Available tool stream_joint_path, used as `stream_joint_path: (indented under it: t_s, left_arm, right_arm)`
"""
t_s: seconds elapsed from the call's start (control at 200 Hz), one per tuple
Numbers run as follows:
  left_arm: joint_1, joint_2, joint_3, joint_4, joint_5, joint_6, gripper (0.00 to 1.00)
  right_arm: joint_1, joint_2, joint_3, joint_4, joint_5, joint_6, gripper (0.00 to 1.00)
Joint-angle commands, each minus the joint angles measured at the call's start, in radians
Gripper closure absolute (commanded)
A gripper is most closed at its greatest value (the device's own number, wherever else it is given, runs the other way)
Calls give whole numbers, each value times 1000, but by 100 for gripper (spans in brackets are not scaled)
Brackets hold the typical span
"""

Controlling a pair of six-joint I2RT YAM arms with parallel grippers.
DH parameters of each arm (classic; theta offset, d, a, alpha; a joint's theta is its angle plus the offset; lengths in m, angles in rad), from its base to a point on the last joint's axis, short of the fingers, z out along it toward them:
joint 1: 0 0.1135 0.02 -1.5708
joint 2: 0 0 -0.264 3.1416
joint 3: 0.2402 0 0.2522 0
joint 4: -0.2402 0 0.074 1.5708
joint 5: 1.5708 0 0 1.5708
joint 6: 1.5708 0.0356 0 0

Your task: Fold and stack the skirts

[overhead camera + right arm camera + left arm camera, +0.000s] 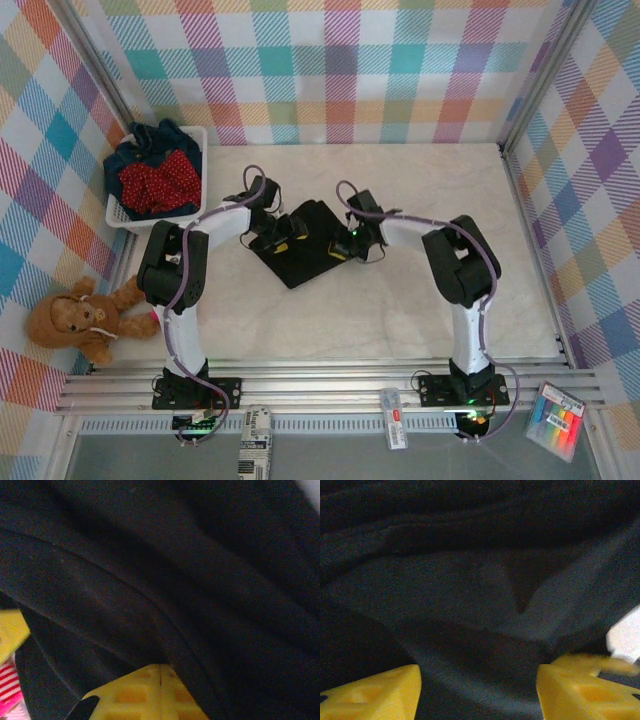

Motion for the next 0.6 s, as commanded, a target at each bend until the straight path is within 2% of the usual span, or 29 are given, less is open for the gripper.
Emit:
stream_joint_path:
  t_s: [0.0,0.055,0.12,0.27,0.32,0.385,0.495,0.595]
  left_arm:
    - [11,-16,70,-91,72,65,32]
    - [11,-51,85,-67,133,39,26]
    - [10,-107,84,-38,154,7,19]
    - [10,-222,19,19,121,-83,9]
    - [10,-254,-24,46,98,-137,8]
    - [10,-297,-93,100,70,-218,7]
    - [10,-360,-212,227,43,-369,5]
    - [6,-374,-270,312,83,-444,4]
  right_arm:
    - [55,-48,-95,298,-41,296,86]
    - [53,-75,-110,313,-9,317,80]
    - [41,-109,-119,320,28,280,73]
    - [0,-131,-66,256,31,104,56]
    - [-19,-123,-46,233,24,43,54]
    - [-44,-107,-22,225,7,-40,44]
    - [-81,-50,43,212,-64,-213,40]
    - [-95,5,108,190,-117,-363,40]
